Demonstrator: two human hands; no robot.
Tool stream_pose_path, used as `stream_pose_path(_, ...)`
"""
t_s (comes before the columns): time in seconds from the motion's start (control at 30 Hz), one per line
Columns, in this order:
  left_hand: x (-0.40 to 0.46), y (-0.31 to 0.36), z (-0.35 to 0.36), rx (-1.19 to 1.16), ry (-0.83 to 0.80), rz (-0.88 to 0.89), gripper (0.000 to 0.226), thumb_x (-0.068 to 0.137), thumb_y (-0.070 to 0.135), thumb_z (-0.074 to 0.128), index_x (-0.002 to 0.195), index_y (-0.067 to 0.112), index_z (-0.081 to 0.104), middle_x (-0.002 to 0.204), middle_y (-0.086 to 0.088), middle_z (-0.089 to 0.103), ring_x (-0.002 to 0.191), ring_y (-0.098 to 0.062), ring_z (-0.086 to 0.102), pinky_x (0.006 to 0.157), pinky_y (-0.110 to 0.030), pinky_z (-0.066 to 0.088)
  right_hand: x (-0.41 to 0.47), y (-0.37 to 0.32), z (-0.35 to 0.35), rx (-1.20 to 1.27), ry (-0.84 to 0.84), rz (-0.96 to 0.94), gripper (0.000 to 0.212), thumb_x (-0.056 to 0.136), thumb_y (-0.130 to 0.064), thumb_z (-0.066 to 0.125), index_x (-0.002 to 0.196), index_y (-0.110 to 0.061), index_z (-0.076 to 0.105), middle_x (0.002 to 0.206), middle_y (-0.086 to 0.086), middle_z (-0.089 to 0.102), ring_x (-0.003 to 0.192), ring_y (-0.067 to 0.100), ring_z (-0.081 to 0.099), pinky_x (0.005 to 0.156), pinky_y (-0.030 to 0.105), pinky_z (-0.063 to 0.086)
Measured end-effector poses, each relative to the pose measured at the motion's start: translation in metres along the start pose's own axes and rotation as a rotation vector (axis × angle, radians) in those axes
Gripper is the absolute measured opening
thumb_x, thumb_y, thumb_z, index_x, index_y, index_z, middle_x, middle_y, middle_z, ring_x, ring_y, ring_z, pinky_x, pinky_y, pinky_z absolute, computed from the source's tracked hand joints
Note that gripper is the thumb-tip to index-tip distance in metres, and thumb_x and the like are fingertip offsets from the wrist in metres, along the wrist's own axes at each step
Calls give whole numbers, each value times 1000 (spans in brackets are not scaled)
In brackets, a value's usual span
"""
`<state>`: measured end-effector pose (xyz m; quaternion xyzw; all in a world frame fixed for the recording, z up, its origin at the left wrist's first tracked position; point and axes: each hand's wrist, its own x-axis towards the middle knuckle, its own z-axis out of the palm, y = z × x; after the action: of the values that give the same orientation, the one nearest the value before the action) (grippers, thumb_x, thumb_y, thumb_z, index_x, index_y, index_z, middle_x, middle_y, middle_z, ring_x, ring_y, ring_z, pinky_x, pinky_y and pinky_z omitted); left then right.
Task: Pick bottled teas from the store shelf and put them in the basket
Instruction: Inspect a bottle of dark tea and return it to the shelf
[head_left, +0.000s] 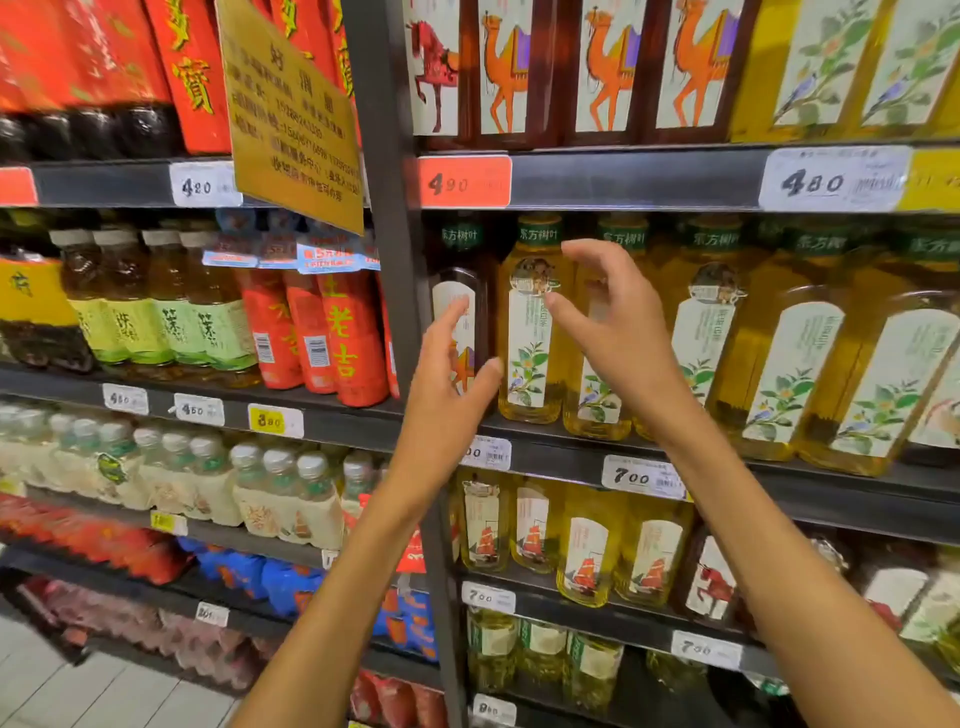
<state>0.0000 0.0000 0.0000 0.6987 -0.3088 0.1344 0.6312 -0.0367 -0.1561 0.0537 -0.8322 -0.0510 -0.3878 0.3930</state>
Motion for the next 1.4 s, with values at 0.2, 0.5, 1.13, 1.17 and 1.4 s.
stream_pose_path(0.2,3,-17,33,208,22,-92,92,91,8,60,150,19,-10,158,3,-17,136,5,-13,117,-26,4,47,-8,55,-449,-45,-153,37,96,-37,51,123,-12,52,111,6,62,105,25,53,84,32,36)
stream_pose_path(0.5,10,-47,54,212,150,-331,100,86,9,65,149,9,-13,159,-8,-5,144,-16,-3,116,-31,5,78,4,97,-463,27,-57,46,100,-44,39,59,-24,33,55,-8,37,55,15,48,55,27,32)
stream_pose_path(1.13,-30,-57,90,359,201,-140,102,88,10,61,146,21,-23,141,16,-50,137,-3,-35,114,-23,-4,71,-3,94,-237,108,-72,40,89,-56,54,82,-17,46,76,-5,54,73,14,59,69,34,50)
stream_pose_path(1.17,-32,-56,91,341,217,-132,100,88,9,61,147,22,-19,144,17,-45,138,-1,-31,113,-21,-1,72,-5,94,-252,103,-67,41,89,-57,54,82,-16,47,77,-4,55,74,15,61,70,36,51)
stream_pose_path(1.4,-34,-53,70,283,459,-144,77,87,10,65,147,22,18,138,14,18,132,7,13,110,-25,23,74,-10,85,-131,41,-65,30,93,-42,56,84,-13,52,74,-8,52,68,10,53,62,23,41)
